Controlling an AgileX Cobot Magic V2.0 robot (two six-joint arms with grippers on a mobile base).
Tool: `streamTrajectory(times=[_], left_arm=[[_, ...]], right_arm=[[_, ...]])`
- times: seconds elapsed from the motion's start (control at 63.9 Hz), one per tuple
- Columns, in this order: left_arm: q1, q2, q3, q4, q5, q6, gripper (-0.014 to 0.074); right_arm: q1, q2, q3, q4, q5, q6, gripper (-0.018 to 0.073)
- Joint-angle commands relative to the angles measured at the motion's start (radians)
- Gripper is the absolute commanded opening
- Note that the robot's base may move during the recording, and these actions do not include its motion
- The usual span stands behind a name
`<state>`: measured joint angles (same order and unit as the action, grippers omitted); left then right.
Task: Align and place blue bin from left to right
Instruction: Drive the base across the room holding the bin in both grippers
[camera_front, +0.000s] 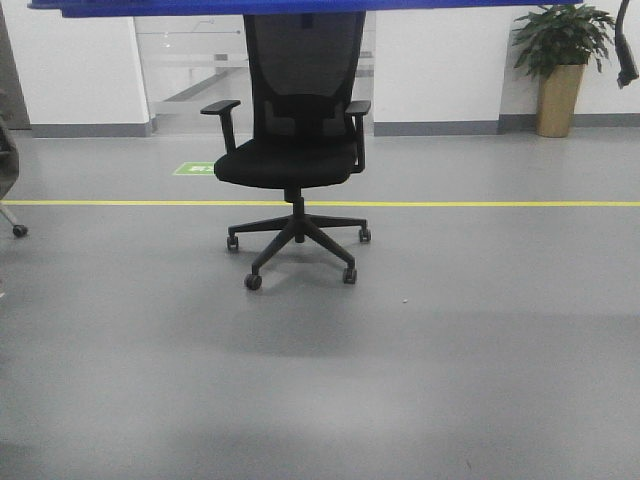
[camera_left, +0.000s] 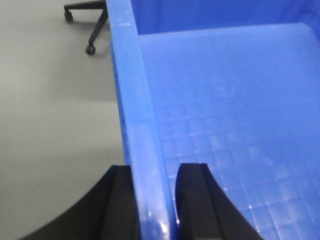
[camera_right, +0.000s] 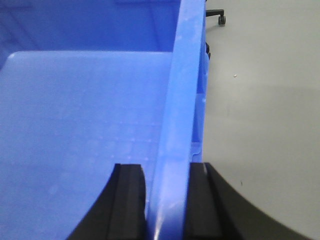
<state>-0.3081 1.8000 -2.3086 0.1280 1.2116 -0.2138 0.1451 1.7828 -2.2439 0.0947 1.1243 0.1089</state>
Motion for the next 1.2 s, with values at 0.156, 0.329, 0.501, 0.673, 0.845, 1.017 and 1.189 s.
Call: streamTrajectory(times=[0.156, 0.329, 0.501, 0.673, 0.845, 1.017, 1.189], left_arm=[[0.006, -0.014, -0.017, 0.039, -0.183, 0.022, -0.0111], [0.006, -0.008, -0.017, 0.039, -0.28, 0.022, -0.0111], [0.006, 0.001, -0.017, 0.039, -0.379, 0.022, -0.0111], [0.006, 0.003, -0.017, 0.039, -0.417, 0.022, -0.0111], [0.006, 0.003, -0.017, 0.039, -0.417, 0.022, -0.0111], [0.006, 0.003, -0.017, 0.039, -0.417, 0.022, -0.0111], [0.006, 0.003, -0.017, 0.039, -0.417, 0.022, -0.0111]], right_arm=[[-0.004, -0.027, -0.023, -0.022, -0.114, -0.024, -0.0154], [-0.004, -0.027, -0.023, -0.022, -0.114, -0.024, -0.0154], [-0.004, -0.027, -0.023, -0.022, -0.116, -0.024, -0.0154], [-0.004, -0.027, -0.023, -0.022, -0.116, -0.024, -0.0154], [-0.004, -0.027, -0.023, -0.022, -0.116, -0.024, -0.0154], [-0.004, -0.027, -0.023, -0.022, -0.116, -0.024, -0.0154], [-0.004, -0.027, -0.023, -0.022, -0.116, -0.024, -0.0154]])
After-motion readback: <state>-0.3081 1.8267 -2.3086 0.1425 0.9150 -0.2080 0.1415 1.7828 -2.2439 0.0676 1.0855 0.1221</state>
